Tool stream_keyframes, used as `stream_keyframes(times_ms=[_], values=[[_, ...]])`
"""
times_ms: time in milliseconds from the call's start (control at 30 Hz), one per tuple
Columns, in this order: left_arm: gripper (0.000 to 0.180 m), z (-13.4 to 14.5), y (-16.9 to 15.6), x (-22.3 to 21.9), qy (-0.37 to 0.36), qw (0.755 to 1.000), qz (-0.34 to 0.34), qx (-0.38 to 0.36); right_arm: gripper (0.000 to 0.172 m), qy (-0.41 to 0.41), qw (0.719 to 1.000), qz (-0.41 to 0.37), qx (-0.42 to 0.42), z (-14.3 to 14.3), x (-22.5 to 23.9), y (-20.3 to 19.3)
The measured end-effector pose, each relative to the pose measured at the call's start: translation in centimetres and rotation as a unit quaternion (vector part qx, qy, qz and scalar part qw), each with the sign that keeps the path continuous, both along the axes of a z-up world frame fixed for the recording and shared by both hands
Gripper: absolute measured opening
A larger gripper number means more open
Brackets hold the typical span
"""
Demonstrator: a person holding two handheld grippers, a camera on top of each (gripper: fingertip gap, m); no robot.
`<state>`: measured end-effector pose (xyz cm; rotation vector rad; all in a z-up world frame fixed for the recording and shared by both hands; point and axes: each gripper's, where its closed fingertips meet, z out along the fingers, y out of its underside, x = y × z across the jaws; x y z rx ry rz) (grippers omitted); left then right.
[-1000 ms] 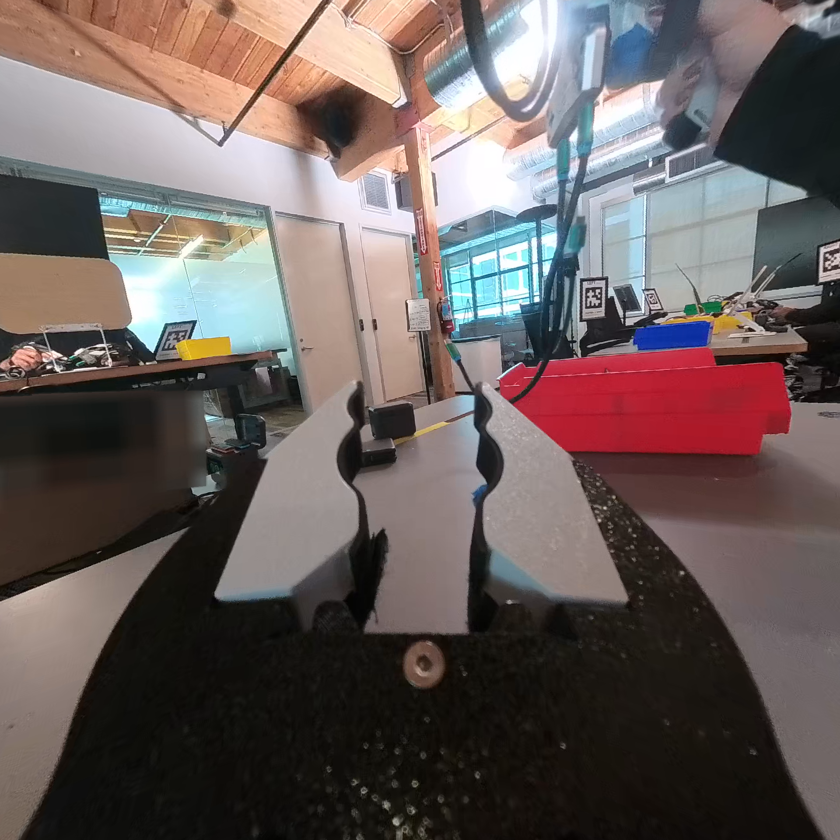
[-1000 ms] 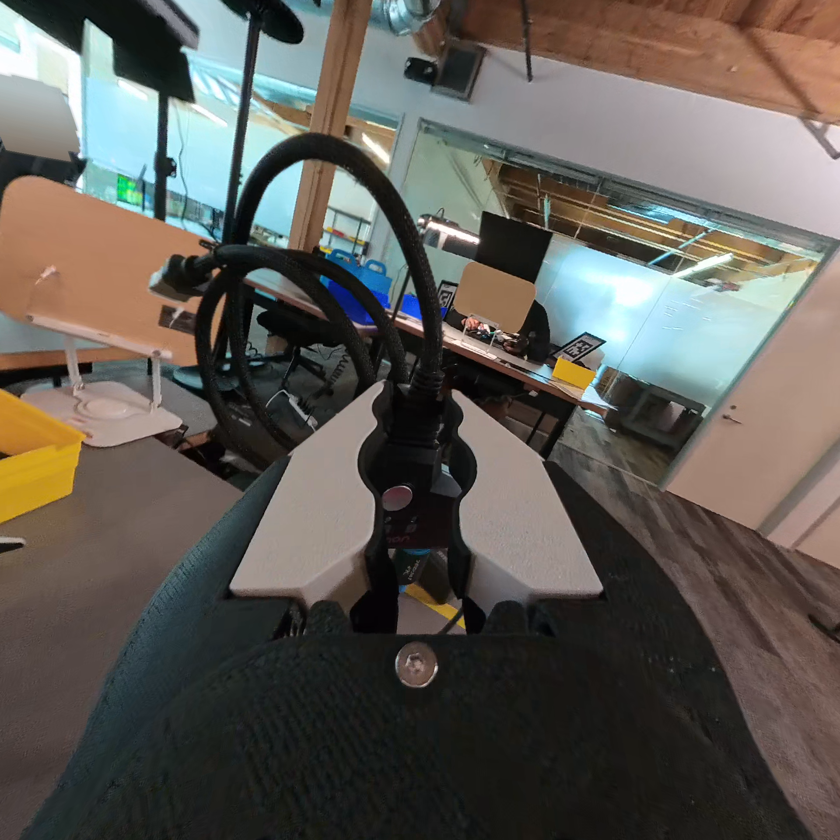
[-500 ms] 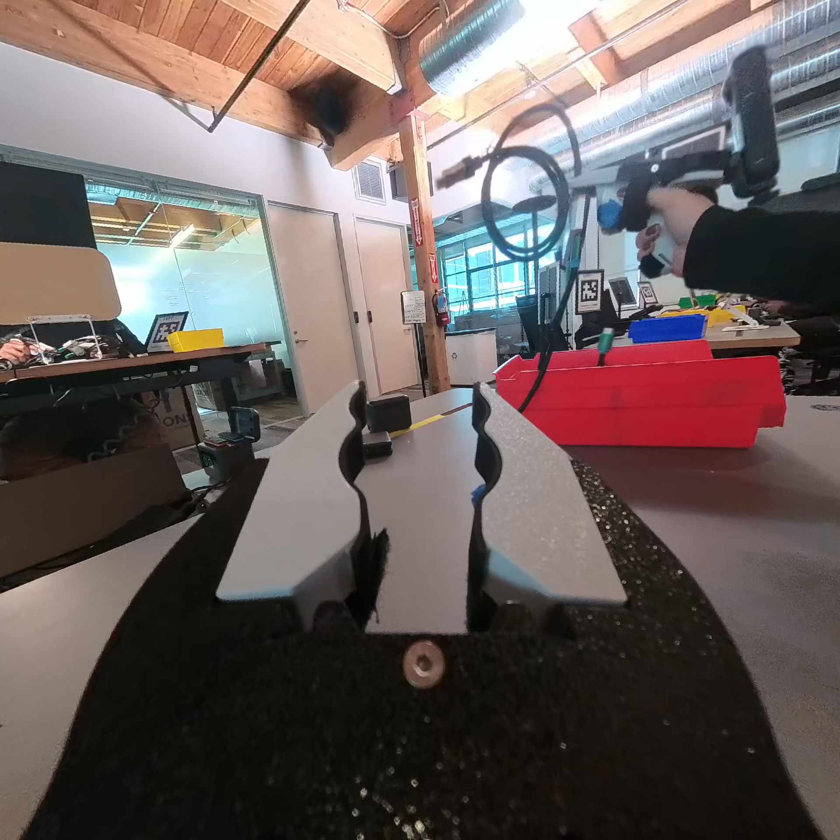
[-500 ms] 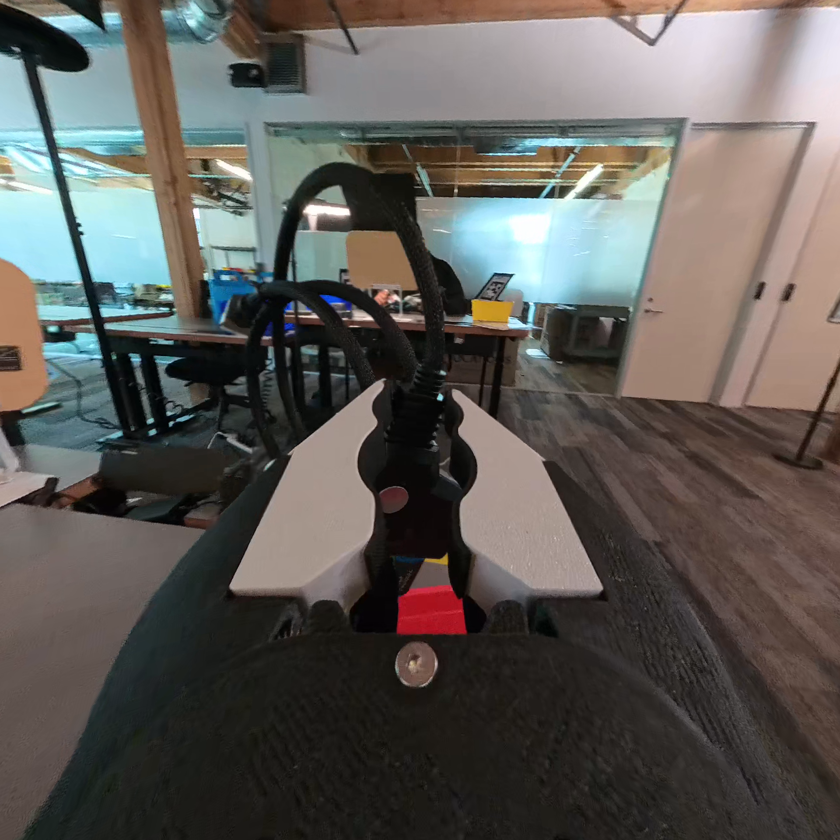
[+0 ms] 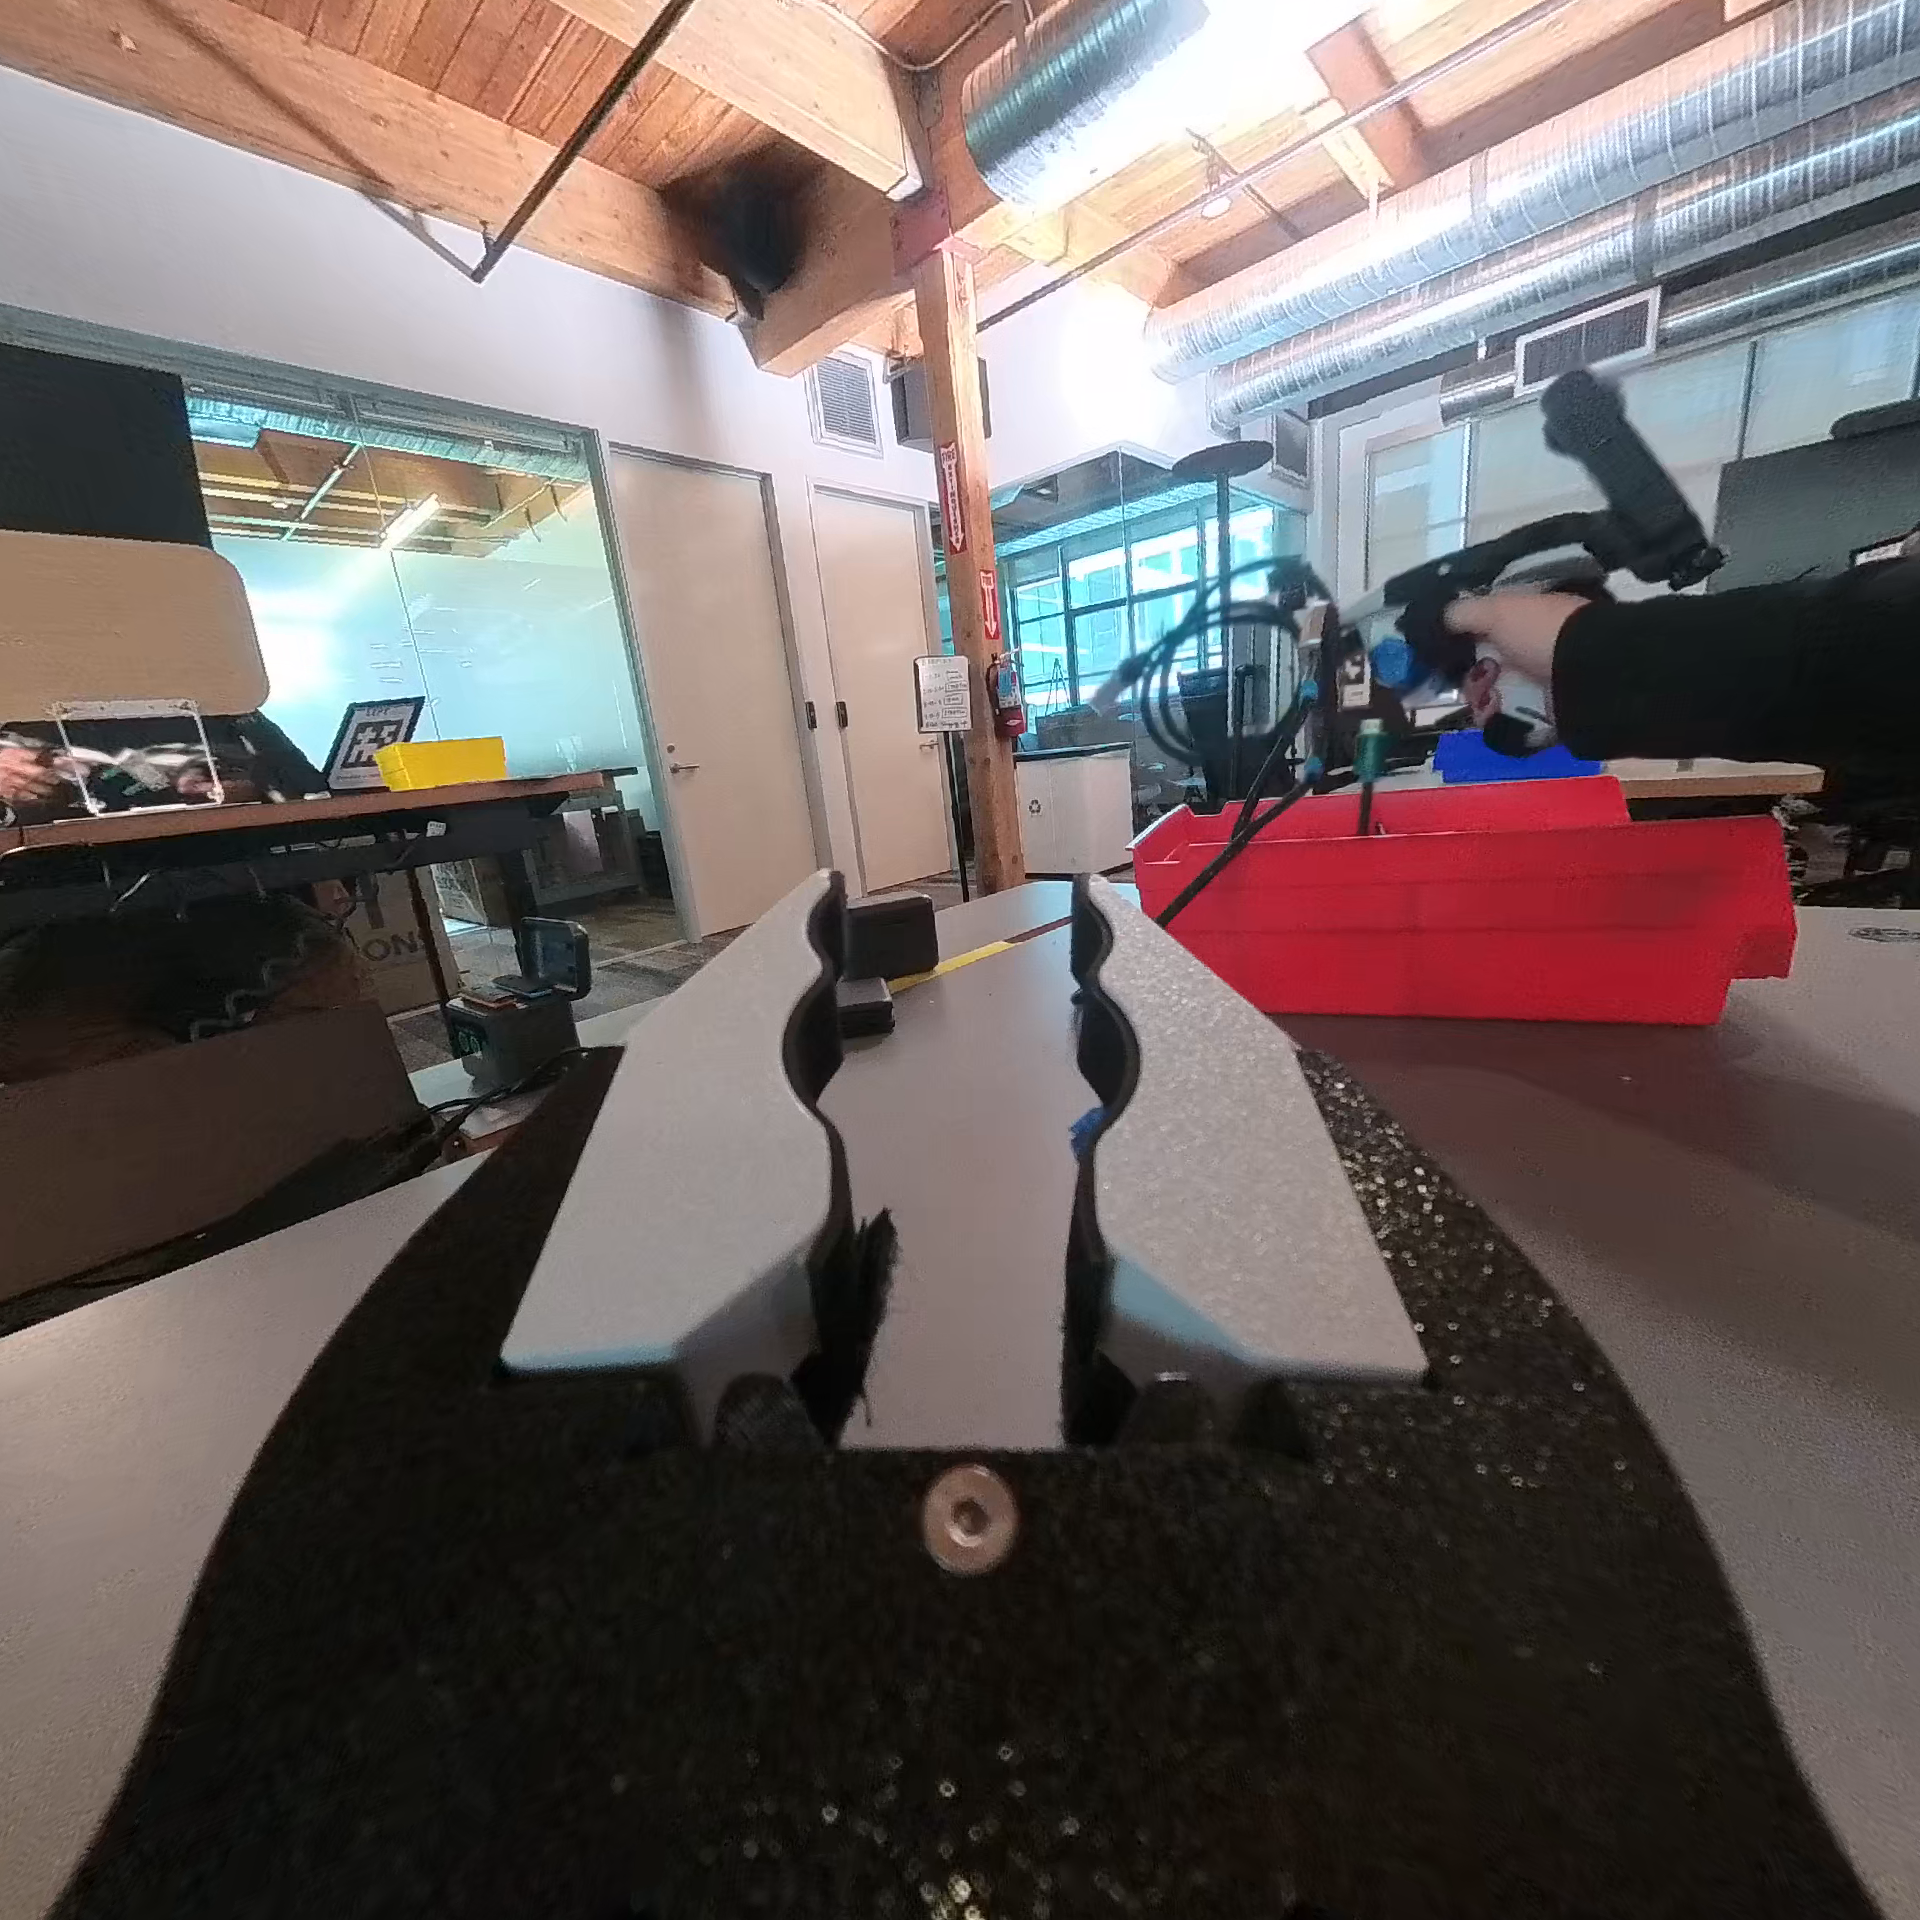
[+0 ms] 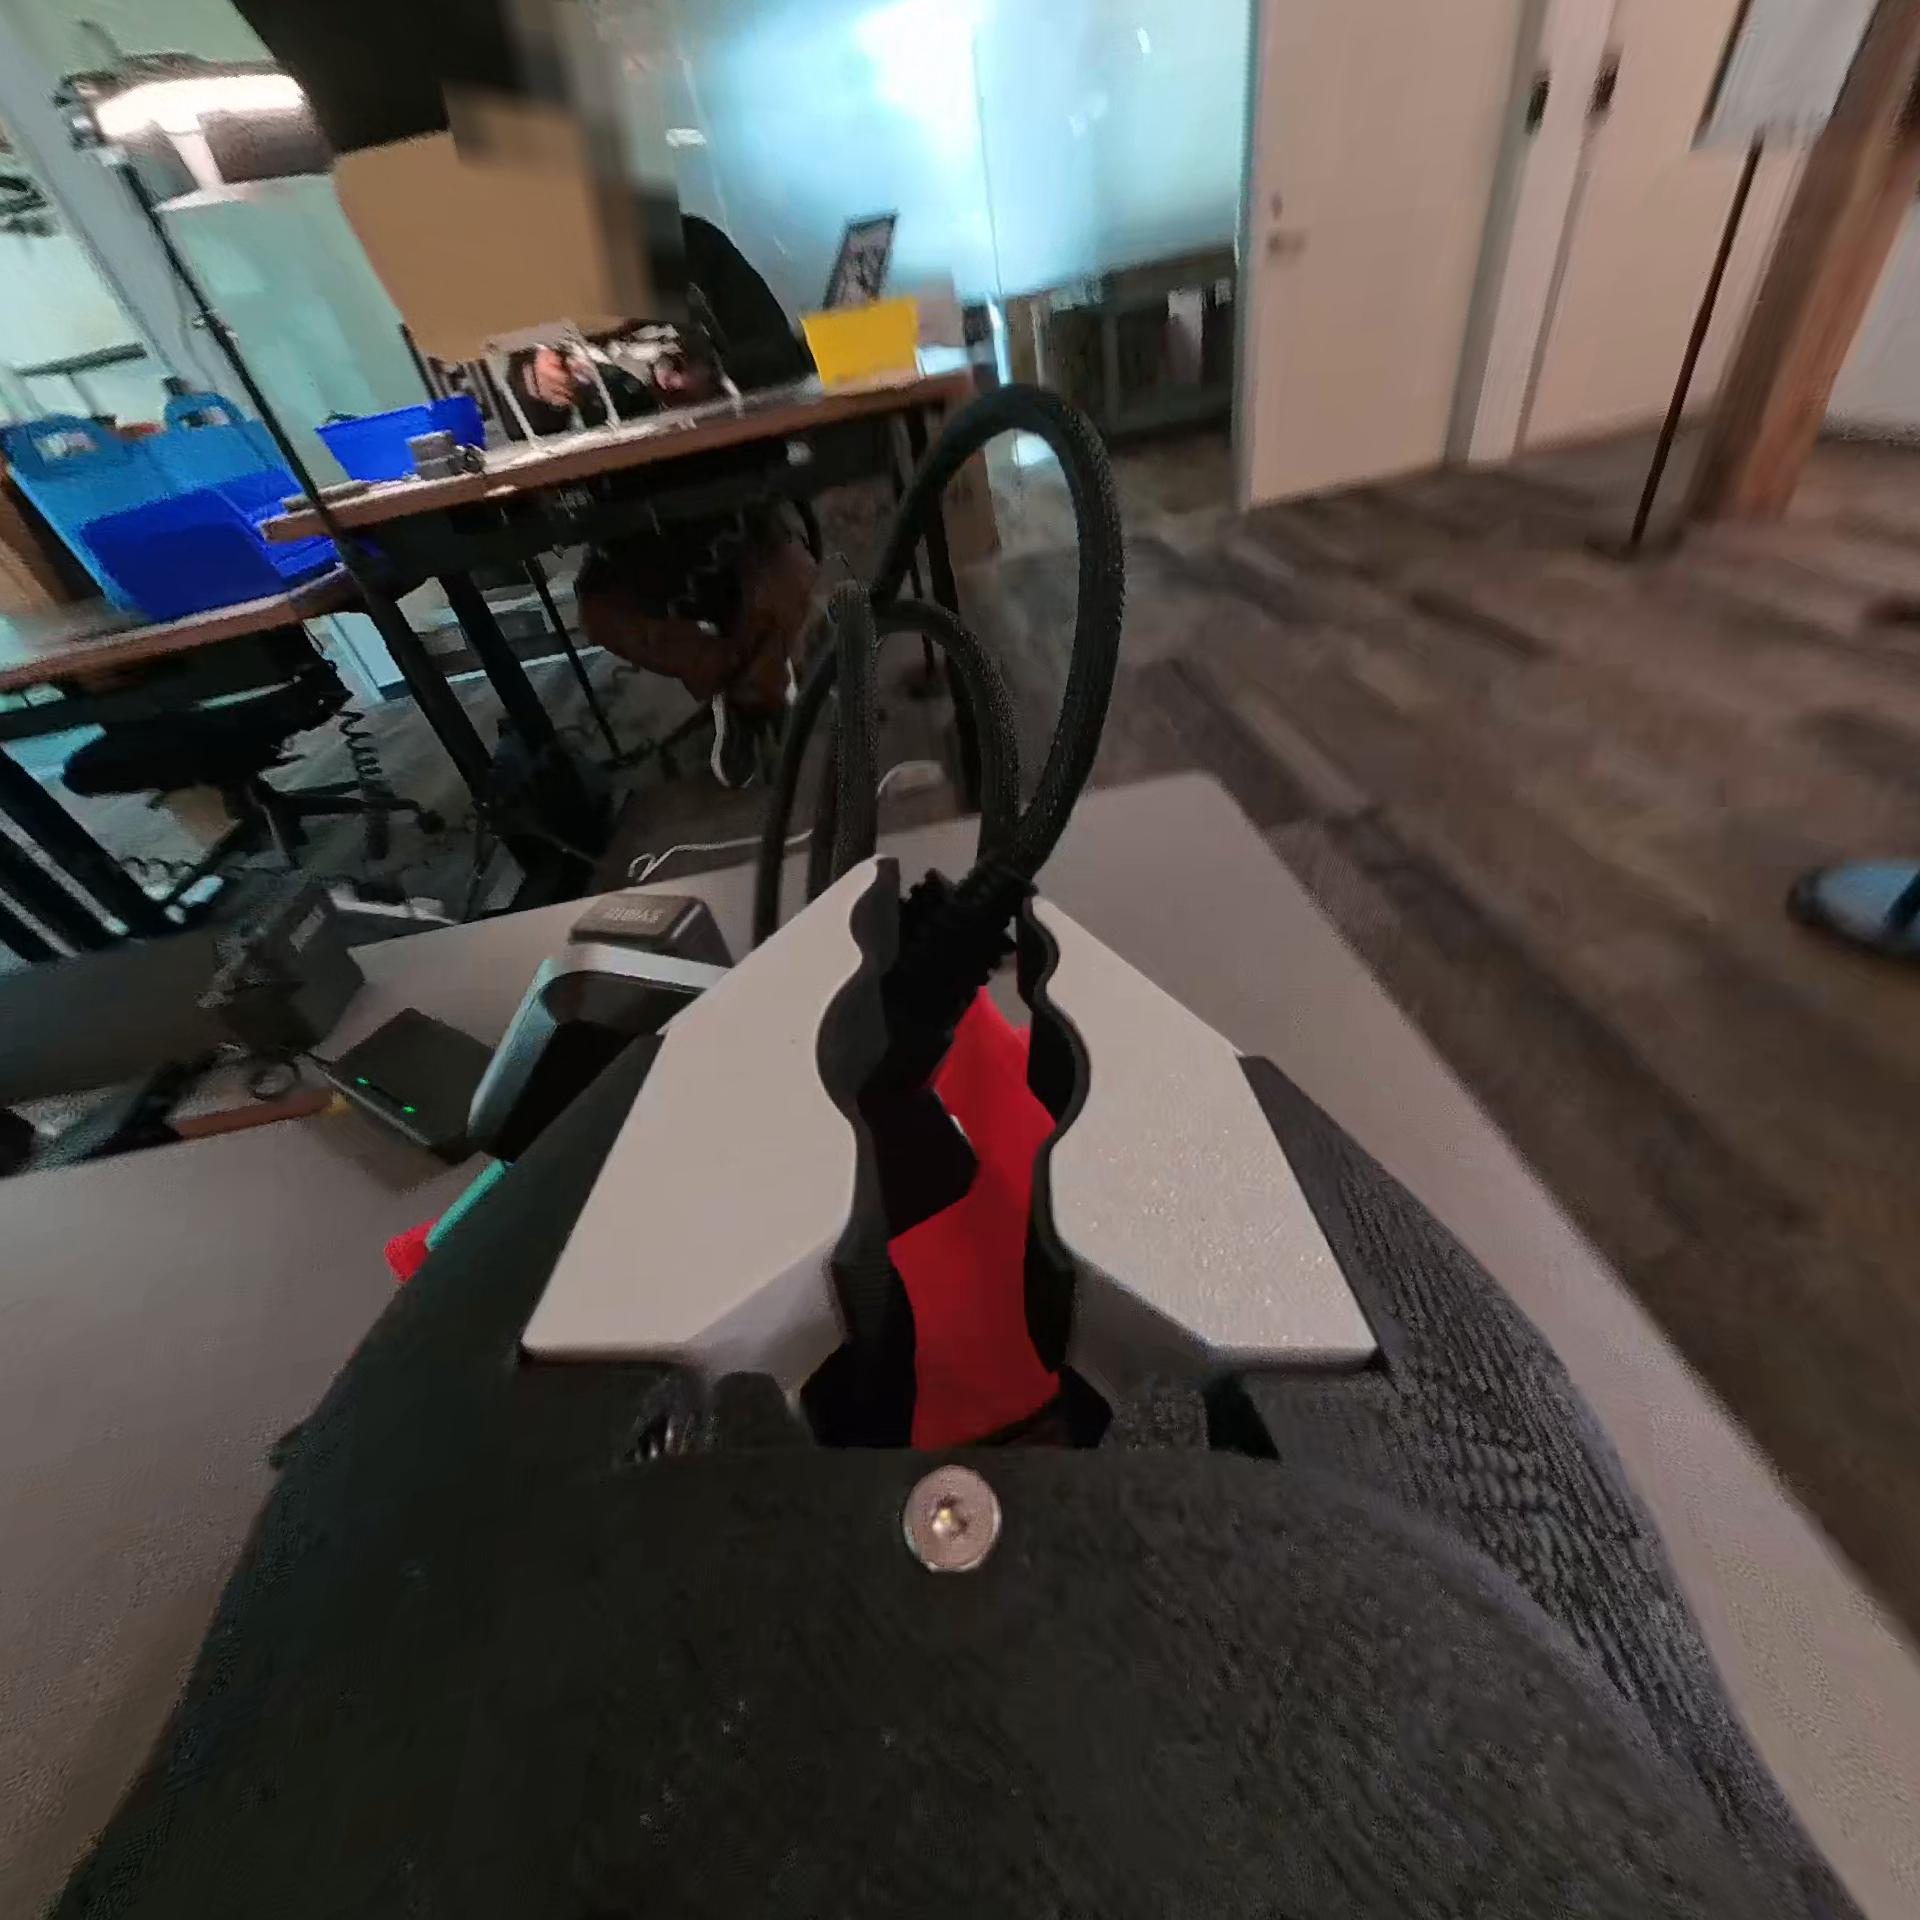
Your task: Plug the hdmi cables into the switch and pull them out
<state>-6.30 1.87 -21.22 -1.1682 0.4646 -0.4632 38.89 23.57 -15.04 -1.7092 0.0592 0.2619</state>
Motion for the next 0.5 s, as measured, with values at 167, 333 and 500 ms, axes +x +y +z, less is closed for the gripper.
stream_keyframes(times_ms=[167,333,500], values=[[0.040,-0.1,0.0,0.0,0.001,1.000,-0.001,-0.001,0.021,0.134,0.986,-0.002,-0.099,-4.3,1.3,0.5],[0.040,-0.1,0.1,0.0,0.000,1.000,-0.002,-0.004,0.022,0.195,0.971,-0.013,-0.141,-6.4,2.4,-0.2],[0.044,-0.2,0.3,-0.2,-0.005,1.000,-0.001,-0.009,0.023,0.164,0.971,-0.041,-0.169,-6.3,2.8,-1.8]])
